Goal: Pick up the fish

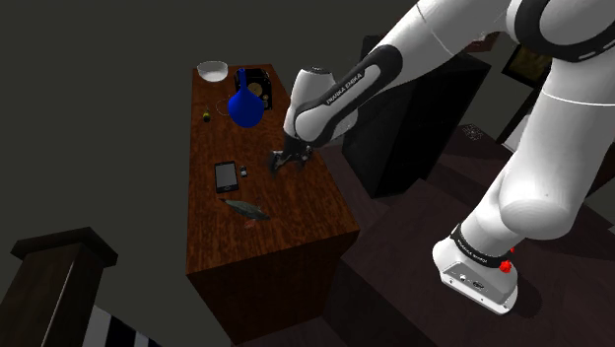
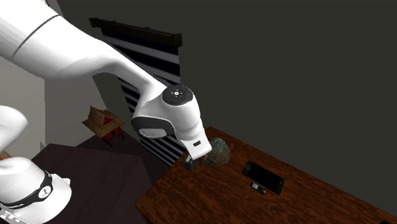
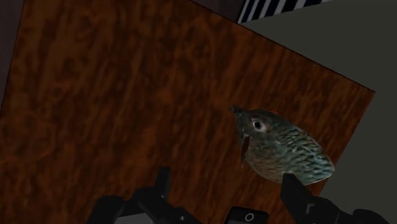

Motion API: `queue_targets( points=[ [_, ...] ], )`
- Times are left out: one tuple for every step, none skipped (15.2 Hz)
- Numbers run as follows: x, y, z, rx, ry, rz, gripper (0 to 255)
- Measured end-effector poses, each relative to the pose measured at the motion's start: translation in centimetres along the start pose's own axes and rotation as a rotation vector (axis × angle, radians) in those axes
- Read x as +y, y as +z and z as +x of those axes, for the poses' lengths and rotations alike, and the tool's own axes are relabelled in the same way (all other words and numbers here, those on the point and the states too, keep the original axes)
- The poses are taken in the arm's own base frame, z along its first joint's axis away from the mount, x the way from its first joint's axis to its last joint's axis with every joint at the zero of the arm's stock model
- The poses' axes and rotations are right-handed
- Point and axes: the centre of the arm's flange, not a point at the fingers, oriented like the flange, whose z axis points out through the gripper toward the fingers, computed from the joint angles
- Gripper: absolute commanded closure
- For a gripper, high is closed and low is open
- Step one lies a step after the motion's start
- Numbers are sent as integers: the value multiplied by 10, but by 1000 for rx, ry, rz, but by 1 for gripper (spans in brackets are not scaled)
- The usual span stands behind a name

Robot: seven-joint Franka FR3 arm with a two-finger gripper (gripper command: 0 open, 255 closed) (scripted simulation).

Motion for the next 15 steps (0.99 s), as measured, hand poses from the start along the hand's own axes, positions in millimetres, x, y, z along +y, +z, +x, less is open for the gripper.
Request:
queue_targets(
  points=[
    [-4, 12, 3, 0, 2, 7, 0],
    [-10, 21, 9, 1, 5, 15, 0],
    [-15, 33, 15, 2, 7, 22, 0],
    [-19, 45, 19, 2, 9, 29, 0],
    [-24, 58, 22, 2, 11, 37, 0],
    [-29, 68, 28, 2, 13, 43, 0],
    [-34, 77, 32, 3, 15, 51, 0],
    [-39, 90, 36, 4, 17, 59, 0],
    [-41, 97, 38, 3, 19, 63, 0],
    [-42, 102, 41, 3, 19, 65, 0],
    [-43, 108, 42, 4, 20, 66, 0],
    [-42, 113, 41, 4, 20, 67, 0],
    [-41, 119, 41, 4, 20, 67, 0],
    [-40, 124, 41, 4, 20, 67, 0],
    [-40, 129, 42, 4, 20, 68, 0]
  ],
)
